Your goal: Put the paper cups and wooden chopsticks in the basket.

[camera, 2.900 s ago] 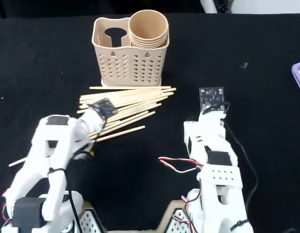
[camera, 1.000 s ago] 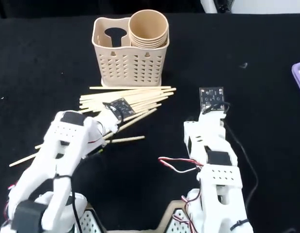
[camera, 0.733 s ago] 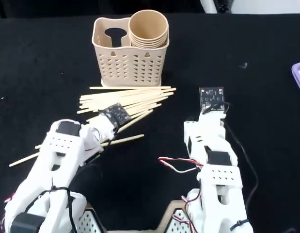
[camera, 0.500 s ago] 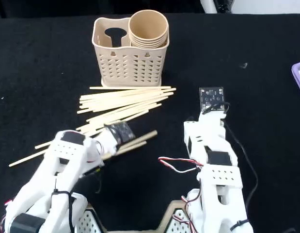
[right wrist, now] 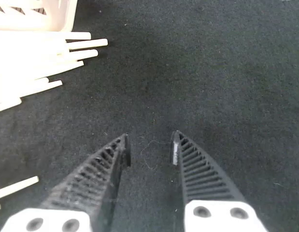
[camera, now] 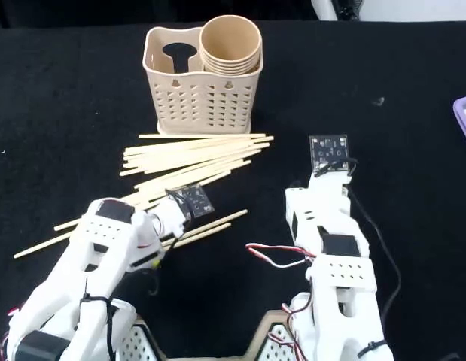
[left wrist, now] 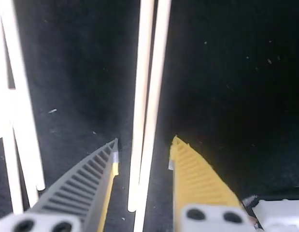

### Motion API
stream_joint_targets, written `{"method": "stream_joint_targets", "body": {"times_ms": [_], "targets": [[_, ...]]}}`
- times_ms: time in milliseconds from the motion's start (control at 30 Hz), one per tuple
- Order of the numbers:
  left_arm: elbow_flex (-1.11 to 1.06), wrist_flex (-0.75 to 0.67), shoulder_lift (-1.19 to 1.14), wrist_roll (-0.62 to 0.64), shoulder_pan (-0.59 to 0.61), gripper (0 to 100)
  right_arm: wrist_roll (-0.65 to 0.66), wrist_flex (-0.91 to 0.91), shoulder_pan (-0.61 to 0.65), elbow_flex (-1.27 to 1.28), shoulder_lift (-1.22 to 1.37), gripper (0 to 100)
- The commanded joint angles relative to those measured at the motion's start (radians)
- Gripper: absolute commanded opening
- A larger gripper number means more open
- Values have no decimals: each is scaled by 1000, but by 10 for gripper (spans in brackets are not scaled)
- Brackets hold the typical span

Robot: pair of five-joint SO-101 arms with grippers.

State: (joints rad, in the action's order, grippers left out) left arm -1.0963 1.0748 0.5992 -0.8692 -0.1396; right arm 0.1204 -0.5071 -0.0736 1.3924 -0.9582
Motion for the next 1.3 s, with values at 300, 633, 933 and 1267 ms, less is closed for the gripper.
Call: {"method": "stream_joint_targets", "body": {"times_ms": [300,633,933,1267], "targets": [[-22,-107,11,-6,-10,166,-2,23,14,-5,2,155],[-53,-104,-9,25,-18,50,-2,23,14,-5,2,155],[15,-103,-146,28,-18,41,-2,23,14,-5,2,155],[203,80,-144,35,-7,29,-2,23,14,-5,2,155]]}}
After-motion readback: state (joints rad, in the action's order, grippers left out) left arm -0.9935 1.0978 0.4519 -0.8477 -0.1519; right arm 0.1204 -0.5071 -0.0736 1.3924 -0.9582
